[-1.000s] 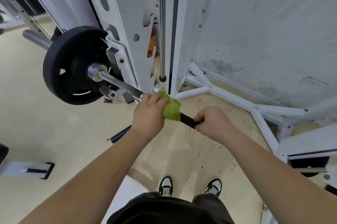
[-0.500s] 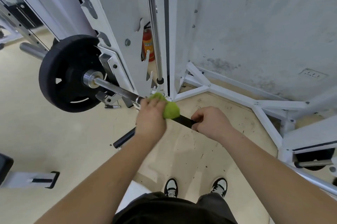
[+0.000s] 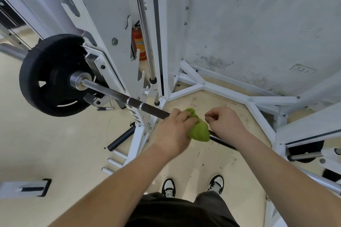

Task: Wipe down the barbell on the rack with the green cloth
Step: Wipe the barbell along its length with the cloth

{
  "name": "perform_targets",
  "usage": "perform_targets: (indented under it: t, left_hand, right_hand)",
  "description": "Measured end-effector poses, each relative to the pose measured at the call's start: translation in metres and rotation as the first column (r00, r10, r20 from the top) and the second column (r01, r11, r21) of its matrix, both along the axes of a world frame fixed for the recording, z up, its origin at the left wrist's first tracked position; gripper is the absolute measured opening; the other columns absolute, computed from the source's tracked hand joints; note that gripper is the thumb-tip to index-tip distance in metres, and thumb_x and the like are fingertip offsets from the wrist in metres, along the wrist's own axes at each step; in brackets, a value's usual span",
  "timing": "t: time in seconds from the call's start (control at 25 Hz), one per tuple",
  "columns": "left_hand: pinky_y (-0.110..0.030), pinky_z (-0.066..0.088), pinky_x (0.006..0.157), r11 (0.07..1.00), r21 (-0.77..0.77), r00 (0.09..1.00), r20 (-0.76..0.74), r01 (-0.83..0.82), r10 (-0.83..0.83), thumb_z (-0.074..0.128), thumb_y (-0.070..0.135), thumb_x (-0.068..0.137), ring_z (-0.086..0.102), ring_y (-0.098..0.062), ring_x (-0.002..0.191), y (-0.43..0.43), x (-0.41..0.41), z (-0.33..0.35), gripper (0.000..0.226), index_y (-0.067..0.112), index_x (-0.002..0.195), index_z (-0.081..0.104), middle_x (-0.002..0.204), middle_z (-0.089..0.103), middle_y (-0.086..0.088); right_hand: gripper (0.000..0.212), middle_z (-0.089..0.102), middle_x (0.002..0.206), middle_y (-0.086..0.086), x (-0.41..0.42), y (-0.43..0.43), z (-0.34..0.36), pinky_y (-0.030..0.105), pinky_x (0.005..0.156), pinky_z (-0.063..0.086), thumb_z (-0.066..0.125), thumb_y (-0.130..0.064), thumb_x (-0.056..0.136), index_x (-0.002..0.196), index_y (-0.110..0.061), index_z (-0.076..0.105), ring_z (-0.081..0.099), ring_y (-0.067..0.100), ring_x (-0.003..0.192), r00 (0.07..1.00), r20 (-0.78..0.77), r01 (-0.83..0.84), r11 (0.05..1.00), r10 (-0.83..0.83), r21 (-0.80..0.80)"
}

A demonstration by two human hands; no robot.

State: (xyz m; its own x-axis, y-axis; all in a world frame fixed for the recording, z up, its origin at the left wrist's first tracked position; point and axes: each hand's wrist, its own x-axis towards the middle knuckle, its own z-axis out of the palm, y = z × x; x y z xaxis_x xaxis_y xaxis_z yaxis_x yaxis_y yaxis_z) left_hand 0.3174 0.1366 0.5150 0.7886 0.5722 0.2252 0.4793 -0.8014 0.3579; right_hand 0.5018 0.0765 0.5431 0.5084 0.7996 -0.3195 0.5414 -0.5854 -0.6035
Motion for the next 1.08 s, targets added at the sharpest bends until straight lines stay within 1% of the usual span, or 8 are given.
perform_targets:
  t: [0.16, 0.2, 0.4, 0.6, 0.68, 0.84, 1.0, 1.08]
  left_hand:
    - [-0.040, 0.059, 0.065, 0.878, -0.093, 0.882, 0.003, -0.469, 0.472, 0.074, 0.004, 0.069, 0.057, -0.032, 0.101, 0.047, -0.039, 0.001, 0.052, 0.022, 0.118, 0.072, 0.117, 0.070, 0.000]
    - [-0.039, 0.057, 0.063, 0.859, -0.101, 0.865, -0.019, -0.501, 0.502, 0.072, 0.003, 0.068, 0.057, -0.033, 0.101, 0.038, -0.035, 0.001, 0.051, 0.021, 0.117, 0.071, 0.118, 0.070, 0.000]
    - [-0.035, 0.056, 0.059, 0.987, 0.095, 0.987, -0.082, -0.130, 0.138, 0.073, 0.001, 0.068, 0.055, -0.029, 0.101, 0.013, -0.032, 0.001, 0.052, 0.026, 0.114, 0.074, 0.118, 0.068, 0.002]
    - [-0.041, 0.055, 0.069, 0.839, 0.041, 0.828, -0.145, -0.542, 0.542, 0.066, -0.005, 0.074, 0.052, -0.033, 0.102, 0.093, -0.077, 0.004, 0.054, 0.022, 0.121, 0.071, 0.125, 0.067, 0.001]
    - [-0.039, 0.055, 0.071, 0.900, -0.024, 0.894, -0.130, -0.436, 0.430, 0.063, -0.003, 0.074, 0.050, -0.032, 0.105, 0.065, -0.054, 0.003, 0.055, 0.024, 0.122, 0.071, 0.128, 0.066, 0.005]
    - [-0.036, 0.057, 0.068, 0.992, 0.043, 0.988, -0.099, -0.116, 0.120, 0.073, -0.001, 0.073, 0.055, -0.030, 0.101, 0.060, -0.064, -0.001, 0.057, 0.026, 0.123, 0.071, 0.129, 0.068, 0.005]
    - [-0.046, 0.059, 0.079, 0.906, 0.066, 0.901, -0.095, -0.418, 0.423, 0.069, 0.008, 0.073, 0.051, -0.034, 0.105, 0.080, -0.079, -0.004, 0.055, 0.017, 0.127, 0.068, 0.130, 0.065, -0.005]
    - [-0.045, 0.055, 0.095, 0.920, -0.006, 0.910, -0.149, -0.391, 0.386, 0.067, 0.032, 0.075, 0.045, -0.036, 0.120, 0.052, -0.065, -0.002, 0.062, 0.013, 0.134, 0.061, 0.138, 0.057, -0.010]
  right_hand:
    - [0.013, 0.074, 0.096, -0.010, -0.006, 0.002, 0.004, 0.023, 0.080, 0.046, 0.067, -0.022, 0.095, 0.096, -0.023, 0.079, 0.065, 0.010, 0.092, 0.999, -0.024, -0.021, 1.000, 0.021, 0.016]
    - [0.013, 0.074, 0.095, -0.011, -0.010, 0.005, 0.004, 0.024, 0.080, 0.048, 0.067, -0.022, 0.095, 0.094, -0.023, 0.080, 0.065, 0.010, 0.092, 0.999, -0.027, -0.030, 0.999, 0.031, 0.020]
    - [0.015, 0.075, 0.098, -0.006, -0.028, 0.024, 0.002, 0.039, 0.089, 0.058, 0.065, -0.017, 0.093, 0.095, -0.023, 0.079, 0.069, 0.018, 0.095, 0.995, -0.010, -0.095, 0.995, 0.095, 0.011]
    - [0.012, 0.073, 0.088, -0.008, -0.040, 0.032, 0.005, 0.030, 0.076, 0.057, 0.069, -0.024, 0.090, 0.095, -0.024, 0.080, 0.068, 0.013, 0.083, 0.982, 0.008, -0.189, 0.979, 0.191, -0.078]
    - [0.011, 0.073, 0.079, -0.005, -0.045, 0.036, 0.007, 0.029, 0.068, 0.057, 0.071, -0.020, 0.085, 0.084, -0.024, 0.082, 0.068, 0.016, 0.076, 0.970, 0.019, -0.237, 0.961, 0.242, -0.145]
    - [0.011, 0.075, 0.077, -0.003, -0.040, 0.041, 0.012, 0.036, 0.076, 0.061, 0.076, -0.017, 0.081, 0.082, -0.025, 0.083, 0.070, 0.018, 0.078, 0.970, 0.005, -0.237, 0.950, 0.243, -0.203]
    - [0.013, 0.073, 0.080, -0.007, -0.047, 0.038, 0.009, 0.038, 0.076, 0.062, 0.073, -0.018, 0.083, 0.087, -0.027, 0.082, 0.068, 0.014, 0.077, 0.973, 0.054, -0.213, 0.960, 0.225, -0.181]
    - [0.014, 0.072, 0.078, -0.006, -0.050, 0.039, 0.010, 0.037, 0.072, 0.062, 0.072, -0.017, 0.082, 0.084, -0.027, 0.080, 0.067, 0.015, 0.074, 0.966, 0.088, -0.222, 0.955, 0.242, -0.196]
